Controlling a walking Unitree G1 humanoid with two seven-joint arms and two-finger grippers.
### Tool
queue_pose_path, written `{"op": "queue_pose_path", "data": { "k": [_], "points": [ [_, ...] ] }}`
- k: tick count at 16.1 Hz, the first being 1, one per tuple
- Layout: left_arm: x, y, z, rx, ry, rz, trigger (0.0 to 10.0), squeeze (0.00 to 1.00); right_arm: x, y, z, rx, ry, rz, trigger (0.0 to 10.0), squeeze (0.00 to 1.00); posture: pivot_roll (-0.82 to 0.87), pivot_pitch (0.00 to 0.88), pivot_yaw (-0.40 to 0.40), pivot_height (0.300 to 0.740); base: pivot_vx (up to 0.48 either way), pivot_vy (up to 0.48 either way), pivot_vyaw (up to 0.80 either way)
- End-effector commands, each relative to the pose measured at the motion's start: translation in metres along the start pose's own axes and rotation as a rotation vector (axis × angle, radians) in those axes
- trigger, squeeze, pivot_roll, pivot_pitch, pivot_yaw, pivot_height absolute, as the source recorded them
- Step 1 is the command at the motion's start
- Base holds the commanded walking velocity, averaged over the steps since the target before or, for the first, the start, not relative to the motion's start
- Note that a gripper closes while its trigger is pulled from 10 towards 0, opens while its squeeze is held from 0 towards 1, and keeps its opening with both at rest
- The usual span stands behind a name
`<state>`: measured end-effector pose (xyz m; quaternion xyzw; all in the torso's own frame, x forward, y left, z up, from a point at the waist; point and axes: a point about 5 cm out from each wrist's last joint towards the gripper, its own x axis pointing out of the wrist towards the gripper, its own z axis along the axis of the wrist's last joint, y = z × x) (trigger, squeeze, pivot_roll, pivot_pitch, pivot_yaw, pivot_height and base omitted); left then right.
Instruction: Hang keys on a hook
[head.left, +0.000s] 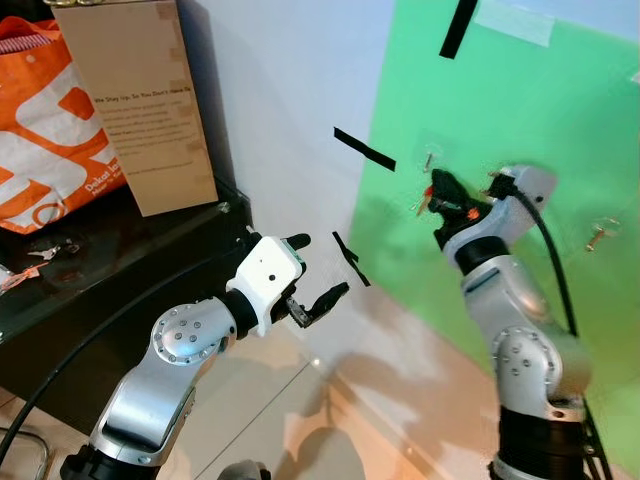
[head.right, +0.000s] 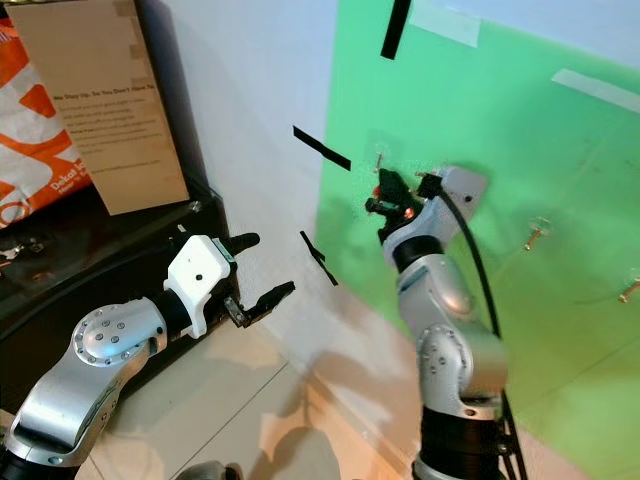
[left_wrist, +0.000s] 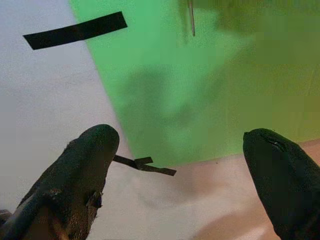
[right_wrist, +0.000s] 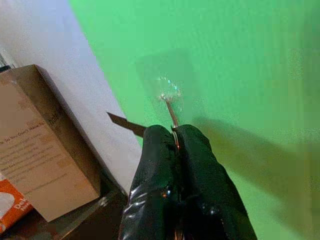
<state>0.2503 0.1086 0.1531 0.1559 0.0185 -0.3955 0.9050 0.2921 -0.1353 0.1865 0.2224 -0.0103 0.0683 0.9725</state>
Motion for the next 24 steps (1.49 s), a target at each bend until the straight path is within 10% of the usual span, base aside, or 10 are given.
{"op": "queue_pose_path", "data": {
  "k": [1,24],
  "points": [
    [-0.001,0.0,0.0,0.003,-0.005,-0.008,10.0,0.0,0.003,0.004,0.001,0.007,-0.01,0.019,10.0,0.0,0.06,0.018,-0.022,0.74,0.0,0.0,0.0],
    [-0.003,0.0,0.005,0.006,-0.007,-0.012,10.0,0.0,0.022,-0.008,-0.003,-0.265,-0.046,-0.09,10.0,0.0,0.07,0.028,-0.019,0.74,0.0,0.0,0.0]
  ]
}}
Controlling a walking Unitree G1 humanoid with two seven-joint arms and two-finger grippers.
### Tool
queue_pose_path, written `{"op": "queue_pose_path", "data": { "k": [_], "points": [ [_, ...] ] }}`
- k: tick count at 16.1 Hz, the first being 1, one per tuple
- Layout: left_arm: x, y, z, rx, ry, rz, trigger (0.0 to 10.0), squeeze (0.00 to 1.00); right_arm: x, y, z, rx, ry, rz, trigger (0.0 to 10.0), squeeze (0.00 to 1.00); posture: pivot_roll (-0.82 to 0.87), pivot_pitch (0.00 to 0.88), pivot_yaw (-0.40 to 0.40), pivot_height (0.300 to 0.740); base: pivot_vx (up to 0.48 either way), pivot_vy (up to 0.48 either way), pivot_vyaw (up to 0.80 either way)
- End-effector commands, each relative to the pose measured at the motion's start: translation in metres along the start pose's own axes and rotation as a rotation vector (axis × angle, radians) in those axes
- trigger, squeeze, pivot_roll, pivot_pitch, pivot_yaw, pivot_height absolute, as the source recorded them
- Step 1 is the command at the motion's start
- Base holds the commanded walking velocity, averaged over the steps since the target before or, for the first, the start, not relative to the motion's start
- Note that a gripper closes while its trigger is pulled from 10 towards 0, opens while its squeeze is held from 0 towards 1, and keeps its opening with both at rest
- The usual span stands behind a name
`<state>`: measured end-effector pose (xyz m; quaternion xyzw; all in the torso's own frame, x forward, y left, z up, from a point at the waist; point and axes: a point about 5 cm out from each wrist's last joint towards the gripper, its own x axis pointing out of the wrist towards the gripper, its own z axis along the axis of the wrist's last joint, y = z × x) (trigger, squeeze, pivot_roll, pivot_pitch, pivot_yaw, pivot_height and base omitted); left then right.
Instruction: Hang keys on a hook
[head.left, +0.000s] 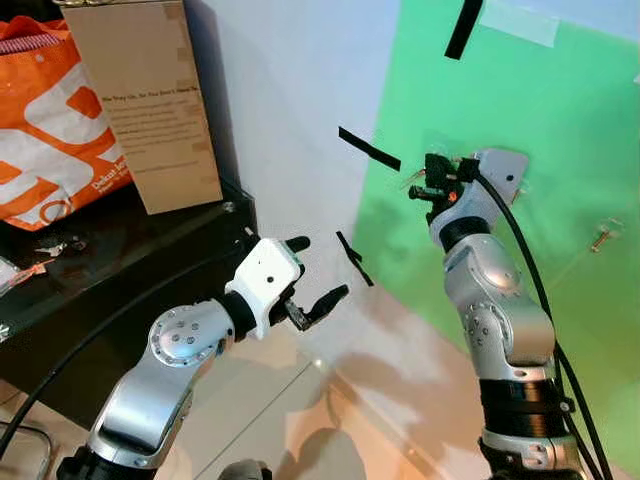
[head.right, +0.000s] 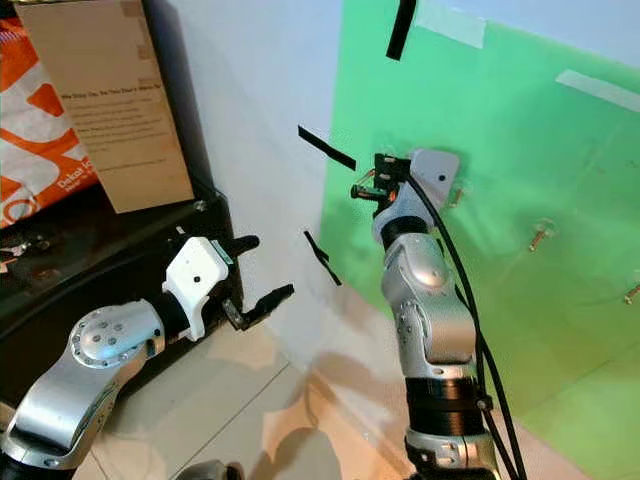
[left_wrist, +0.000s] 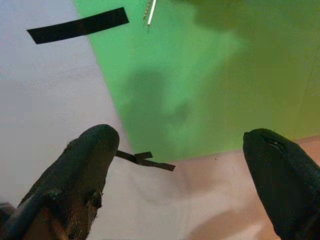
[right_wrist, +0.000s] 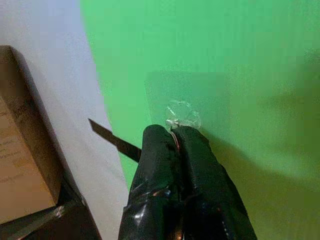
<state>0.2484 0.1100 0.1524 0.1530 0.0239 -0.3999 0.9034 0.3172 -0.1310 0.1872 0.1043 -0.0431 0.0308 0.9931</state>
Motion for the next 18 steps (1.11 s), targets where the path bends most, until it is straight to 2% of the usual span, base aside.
{"op": "queue_pose_path", "data": {
  "k": [1,7,12,15,18],
  "points": [
    [0.0,0.001,0.006,0.015,-0.014,-0.001,10.0,0.0,-0.004,-0.006,-0.005,-0.033,0.02,-0.012,10.0,0.0,0.07,0.028,-0.018,0.74,0.0,0.0,0.0],
    [0.001,0.001,0.006,0.017,-0.019,-0.001,10.0,0.0,-0.003,0.0,-0.005,-0.074,0.026,0.031,10.0,0.0,0.07,0.029,-0.019,0.74,0.0,0.0,0.0],
    [0.001,0.001,0.007,0.017,-0.023,0.006,10.0,0.0,-0.004,0.012,-0.009,-0.135,0.043,0.127,10.0,0.0,0.07,0.031,-0.025,0.74,0.0,0.0,0.0],
    [0.002,0.002,0.007,0.017,-0.025,0.009,10.0,0.0,-0.003,0.002,-0.01,-0.143,0.056,0.065,10.0,0.0,0.07,0.031,-0.026,0.74,0.0,0.0,0.0],
    [0.003,0.002,0.008,0.018,-0.028,0.009,10.0,0.0,-0.003,0.004,-0.011,-0.155,0.061,0.09,10.0,0.0,0.07,0.032,-0.024,0.74,0.0,0.0,0.0]
  ]
}}
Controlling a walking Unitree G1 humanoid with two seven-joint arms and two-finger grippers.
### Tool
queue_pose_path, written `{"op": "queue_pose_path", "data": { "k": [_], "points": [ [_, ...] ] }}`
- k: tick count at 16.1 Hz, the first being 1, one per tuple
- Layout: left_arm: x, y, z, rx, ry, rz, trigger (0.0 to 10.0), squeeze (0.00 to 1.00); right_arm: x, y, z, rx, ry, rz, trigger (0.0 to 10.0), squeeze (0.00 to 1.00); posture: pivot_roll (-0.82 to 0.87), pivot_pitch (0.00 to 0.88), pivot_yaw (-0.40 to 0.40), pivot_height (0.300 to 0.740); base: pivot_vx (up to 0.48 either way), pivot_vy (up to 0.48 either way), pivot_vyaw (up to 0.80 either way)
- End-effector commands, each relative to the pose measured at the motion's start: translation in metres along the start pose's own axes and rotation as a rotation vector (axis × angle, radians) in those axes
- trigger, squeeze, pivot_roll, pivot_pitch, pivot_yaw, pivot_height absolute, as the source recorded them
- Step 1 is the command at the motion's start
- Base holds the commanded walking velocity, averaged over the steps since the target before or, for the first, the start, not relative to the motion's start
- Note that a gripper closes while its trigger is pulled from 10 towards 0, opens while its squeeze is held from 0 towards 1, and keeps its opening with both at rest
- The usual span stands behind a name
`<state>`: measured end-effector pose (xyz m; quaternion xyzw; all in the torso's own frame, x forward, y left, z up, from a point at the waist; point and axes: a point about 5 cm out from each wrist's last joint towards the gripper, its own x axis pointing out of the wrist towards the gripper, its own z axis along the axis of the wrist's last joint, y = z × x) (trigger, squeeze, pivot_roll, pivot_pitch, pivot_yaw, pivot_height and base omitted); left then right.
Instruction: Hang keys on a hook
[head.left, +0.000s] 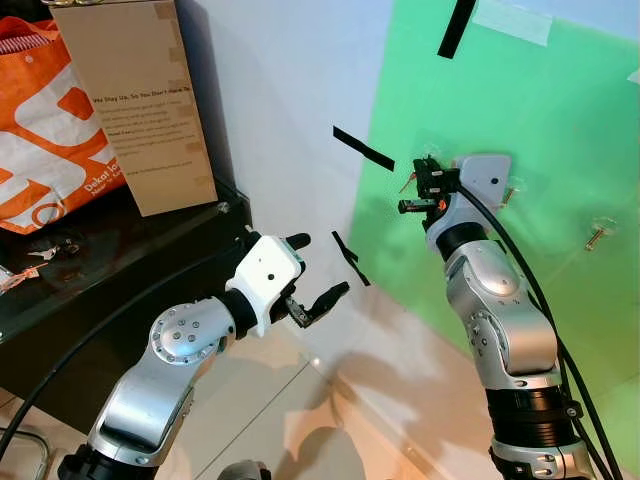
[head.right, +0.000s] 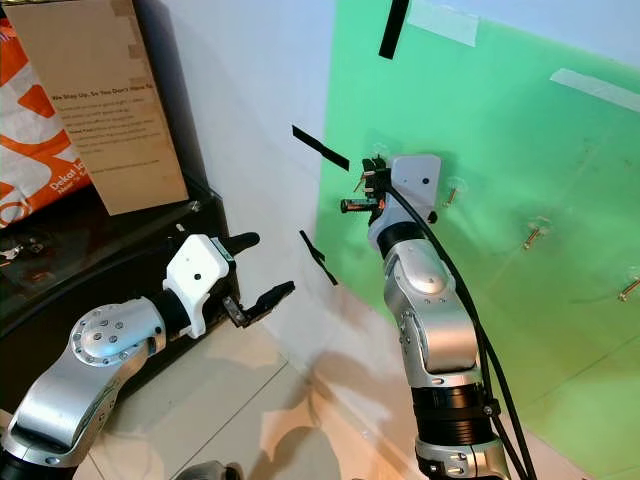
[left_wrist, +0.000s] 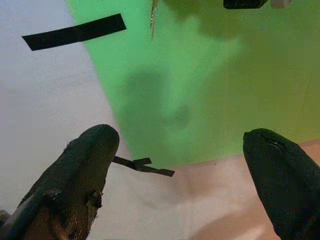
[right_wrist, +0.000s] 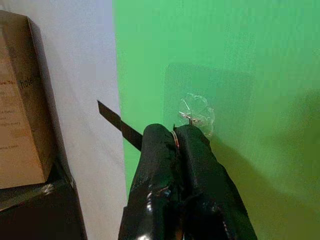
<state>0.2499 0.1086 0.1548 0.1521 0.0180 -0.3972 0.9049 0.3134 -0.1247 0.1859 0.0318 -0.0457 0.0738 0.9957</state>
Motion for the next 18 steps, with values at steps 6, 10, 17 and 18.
{"op": "queue_pose_path", "data": {
  "k": [6,10,17,18],
  "points": [
    [0.003,0.001,0.007,0.016,-0.019,0.002,10.0,0.0,0.003,-0.003,-0.031,0.297,0.252,-0.035,10.0,0.0,0.06,0.034,-0.027,0.74,0.0,0.0,0.0],
    [0.003,0.001,0.005,0.014,-0.015,0.008,10.0,0.0,-0.001,-0.011,-0.029,0.37,0.253,-0.082,10.0,0.0,0.07,0.035,-0.029,0.74,0.0,0.0,0.0],
    [0.003,0.001,0.002,0.02,-0.013,0.008,10.0,0.0,-0.007,-0.014,-0.022,-0.013,0.195,-0.023,10.0,0.0,0.06,0.025,-0.025,0.74,0.0,0.0,0.0],
    [0.003,0.001,0.002,0.021,-0.014,0.006,10.0,0.0,-0.006,-0.014,-0.022,-0.013,0.193,-0.031,10.0,0.0,0.06,0.022,-0.025,0.74,0.0,0.0,0.0]
  ]
}}
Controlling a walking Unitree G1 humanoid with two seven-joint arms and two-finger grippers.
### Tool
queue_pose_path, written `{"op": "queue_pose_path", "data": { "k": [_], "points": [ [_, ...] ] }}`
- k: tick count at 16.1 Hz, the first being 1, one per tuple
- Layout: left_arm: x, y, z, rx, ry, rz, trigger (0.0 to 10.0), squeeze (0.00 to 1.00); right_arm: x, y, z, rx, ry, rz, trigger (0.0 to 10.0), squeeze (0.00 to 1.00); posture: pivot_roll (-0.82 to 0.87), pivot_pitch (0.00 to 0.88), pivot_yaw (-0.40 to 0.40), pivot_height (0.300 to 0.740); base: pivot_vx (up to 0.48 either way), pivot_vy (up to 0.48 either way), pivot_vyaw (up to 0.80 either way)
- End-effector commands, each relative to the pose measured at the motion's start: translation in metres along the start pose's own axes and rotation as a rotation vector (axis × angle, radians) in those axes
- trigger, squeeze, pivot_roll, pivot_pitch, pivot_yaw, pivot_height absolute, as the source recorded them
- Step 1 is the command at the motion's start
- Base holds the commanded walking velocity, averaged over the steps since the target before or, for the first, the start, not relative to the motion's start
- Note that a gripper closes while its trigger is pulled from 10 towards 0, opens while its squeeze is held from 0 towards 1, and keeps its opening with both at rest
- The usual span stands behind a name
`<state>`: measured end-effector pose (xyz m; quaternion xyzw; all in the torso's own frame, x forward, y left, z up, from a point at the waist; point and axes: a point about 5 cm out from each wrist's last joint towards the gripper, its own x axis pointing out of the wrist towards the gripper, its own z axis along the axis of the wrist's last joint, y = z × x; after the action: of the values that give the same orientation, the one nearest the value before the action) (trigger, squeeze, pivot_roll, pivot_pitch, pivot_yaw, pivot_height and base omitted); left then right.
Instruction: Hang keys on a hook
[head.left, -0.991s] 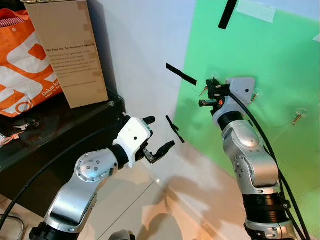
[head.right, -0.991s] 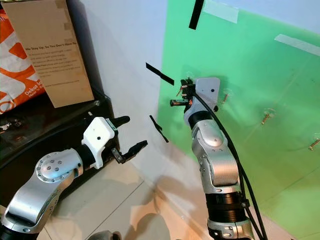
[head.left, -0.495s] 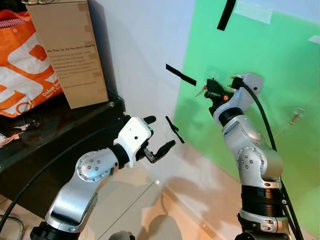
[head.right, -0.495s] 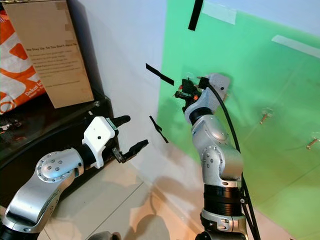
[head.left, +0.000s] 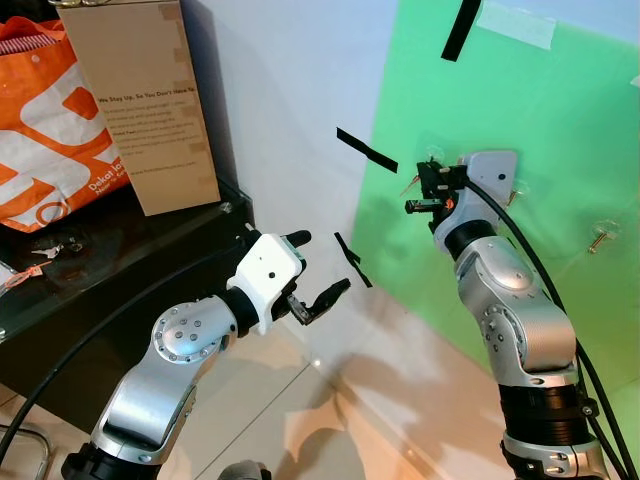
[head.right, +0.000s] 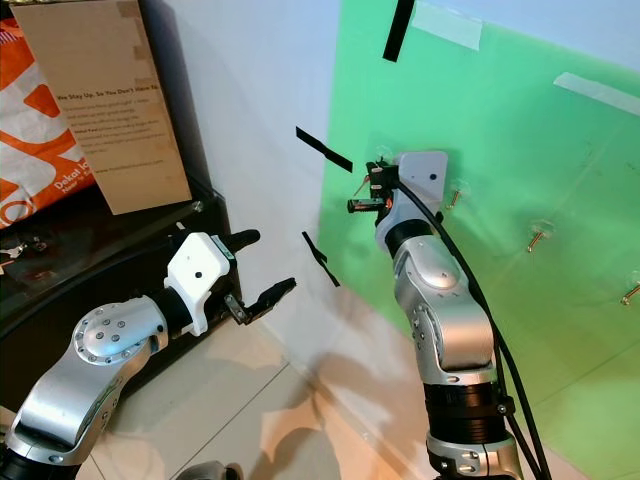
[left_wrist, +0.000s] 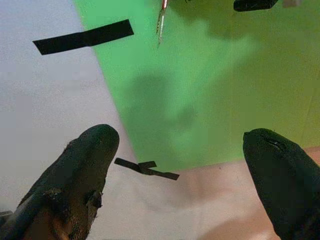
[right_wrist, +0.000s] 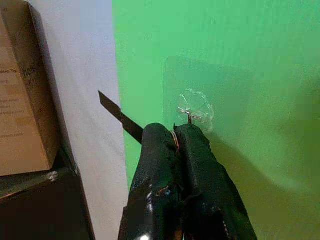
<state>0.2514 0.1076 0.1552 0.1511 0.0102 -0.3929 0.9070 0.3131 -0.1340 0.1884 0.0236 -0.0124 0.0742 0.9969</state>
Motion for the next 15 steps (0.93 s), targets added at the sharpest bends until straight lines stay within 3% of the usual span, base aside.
{"op": "queue_pose_path", "data": {
  "k": [1,3,5,6,8,10,15],
  "points": [
    [0.001,0.0,0.002,0.018,-0.002,-0.008,10.0,0.0,-0.002,-0.006,-0.025,-0.005,0.121,-0.038,10.0,0.0,0.06,0.022,-0.026,0.74,0.0,0.0,0.0],
    [0.0,0.0,0.004,0.021,-0.005,-0.01,10.0,0.0,0.0,-0.006,-0.021,0.007,0.096,-0.046,10.0,0.0,0.06,0.019,-0.027,0.74,0.0,0.0,0.0],
    [0.0,0.0,0.006,0.026,-0.009,-0.005,10.0,0.0,0.002,-0.003,-0.008,0.011,0.004,-0.012,10.0,0.0,0.07,0.016,-0.027,0.74,0.0,0.0,0.0],
    [0.0,0.0,0.006,0.028,-0.011,-0.002,10.0,0.0,0.002,-0.001,-0.004,-0.017,-0.026,0.02,10.0,0.0,0.07,0.014,-0.027,0.74,0.0,0.0,0.0],
    [0.0,0.0,0.006,0.031,-0.012,-0.001,10.0,0.0,0.001,0.004,-0.002,-0.18,-0.045,0.104,10.0,0.0,0.06,0.015,-0.027,0.74,0.0,0.0,0.0],
    [0.0,0.0,0.007,0.034,-0.013,0.002,10.0,0.0,0.0,0.002,0.003,-0.276,-0.093,0.104,10.0,0.0,0.06,0.015,-0.027,0.74,0.0,0.0,0.0],
    [0.0,0.001,0.007,0.039,-0.012,0.005,10.0,0.0,-0.001,-0.003,0.011,-0.359,-0.161,0.119,10.0,0.0,0.06,0.021,-0.028,0.74,0.0,0.0,0.0]
  ]
}}
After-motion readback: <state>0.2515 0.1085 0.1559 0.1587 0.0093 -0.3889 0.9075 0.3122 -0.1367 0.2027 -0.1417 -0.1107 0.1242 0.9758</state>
